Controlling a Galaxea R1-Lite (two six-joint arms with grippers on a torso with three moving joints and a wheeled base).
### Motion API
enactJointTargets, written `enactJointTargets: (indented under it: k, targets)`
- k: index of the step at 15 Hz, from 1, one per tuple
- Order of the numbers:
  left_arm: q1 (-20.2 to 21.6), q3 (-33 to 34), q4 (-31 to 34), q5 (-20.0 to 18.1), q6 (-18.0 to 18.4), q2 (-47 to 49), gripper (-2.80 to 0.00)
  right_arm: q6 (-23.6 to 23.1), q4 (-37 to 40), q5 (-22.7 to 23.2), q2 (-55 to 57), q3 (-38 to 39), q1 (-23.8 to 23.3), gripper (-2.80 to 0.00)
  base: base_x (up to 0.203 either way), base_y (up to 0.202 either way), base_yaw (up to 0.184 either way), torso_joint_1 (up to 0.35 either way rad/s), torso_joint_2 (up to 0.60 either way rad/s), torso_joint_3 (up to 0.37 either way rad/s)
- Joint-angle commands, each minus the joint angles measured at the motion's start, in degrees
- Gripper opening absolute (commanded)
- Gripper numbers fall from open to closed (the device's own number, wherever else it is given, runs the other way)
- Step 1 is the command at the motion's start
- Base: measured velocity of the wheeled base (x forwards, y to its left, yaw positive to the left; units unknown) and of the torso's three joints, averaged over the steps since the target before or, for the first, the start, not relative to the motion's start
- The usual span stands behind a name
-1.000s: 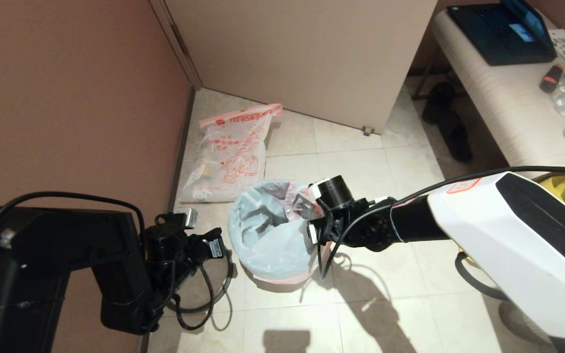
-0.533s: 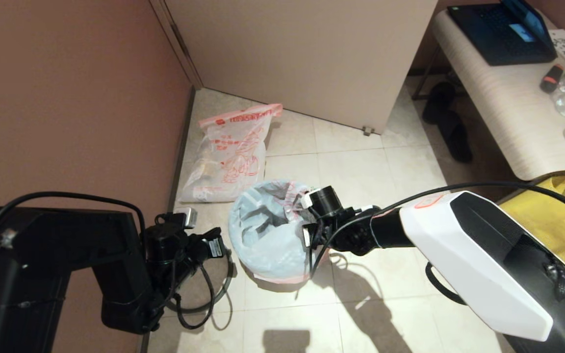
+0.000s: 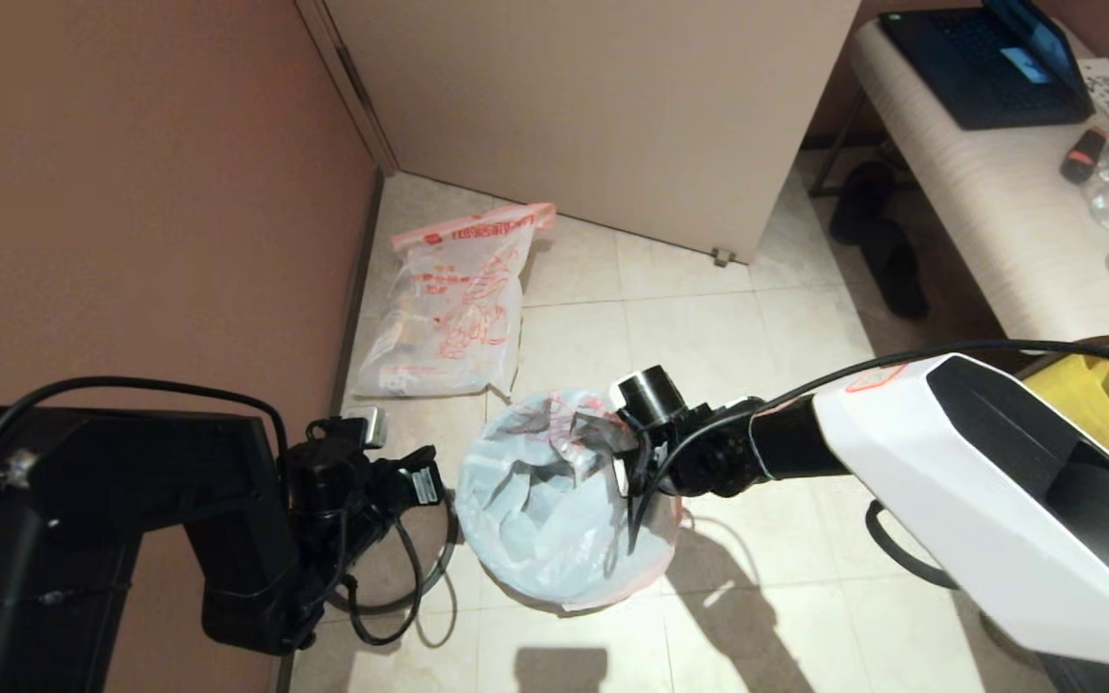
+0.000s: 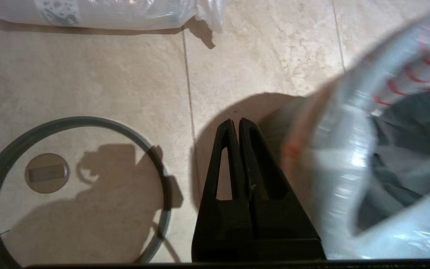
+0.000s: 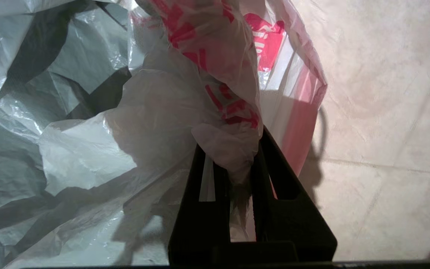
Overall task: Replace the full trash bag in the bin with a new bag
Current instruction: Put the new garbage bag on the trash can
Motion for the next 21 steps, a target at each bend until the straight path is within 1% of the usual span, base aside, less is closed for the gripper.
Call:
enactJointTargets:
  k: [1,3,4,6,7,9,10,13,17,18,21]
  targets:
    - [0.1,0.0,-2.6,0.1,0.0,-0.1,-2.8,0.1,-0.1,-0.8,-5.3,7.1,-2.4,-2.8,0.0,0.0,0.0,0.0,0.0,0.0]
    - [0.1,-0.1,-2.6,0.2,0.0,0.0,-2.8,0.1,-0.9,-1.3,-7.9,12.5,-4.6,-2.8,0.0,0.0,0.0,0.0,0.0,0.0]
    - [0.1,-0.1,-2.6,0.2,0.0,0.2,-2.8,0.1,-2.6,-1.1,-8.5,15.0,-6.4,-2.8,0.0,0.0,0.0,0.0,0.0,0.0]
    - [0.1,-0.5,-2.6,0.3,0.1,0.6,-2.8,0.1,-7.9,0.6,-8.6,18.9,-9.1,-2.8,0.0,0.0,0.0,0.0,0.0,0.0]
    - [0.1,-0.5,-2.6,0.3,0.3,0.7,-2.8,-0.1,-10.8,1.0,-8.4,20.4,-9.7,0.0,0.0,0.0,0.0,0.0,0.0,0.0]
    - [0.1,-0.5,-2.6,0.3,0.4,1.0,-2.8,-1.0,-14.5,0.8,-7.2,21.0,-11.3,0.0,0.0,0.0,0.0,0.0,0.0,0.0]
    - [0.1,-0.9,-2.6,0.3,0.5,1.2,-2.8,-1.0,-14.9,0.4,-7.6,21.3,-11.7,0.0,0.0,0.0,0.0,0.0,0.0,0.0]
    - [0.1,-1.1,-2.6,0.4,0.4,1.4,-2.8,-1.0,-14.4,0.1,-12.5,24.8,-11.8,0.0,0.0,0.0,0.0,0.0,0.0,0.0]
    - [0.1,-0.9,-2.6,0.4,0.5,1.4,-2.8,-0.8,-10.7,-1.7,-24.0,29.9,-10.8,0.0,0.0,0.0,0.0,0.0,0.0,0.0]
    - [0.1,-1.0,-2.6,0.5,0.5,1.6,-2.8,-1.3,-10.4,-1.9,-25.9,30.8,-9.1,-2.8,0.0,0.0,0.0,0.0,0.0,0.0]
    - [0.3,-1.1,-2.6,0.5,0.5,1.8,-2.8,-2.7,-10.3,-1.7,-24.9,29.1,-4.2,-2.8,0.0,0.0,0.0,0.0,0.0,0.0]
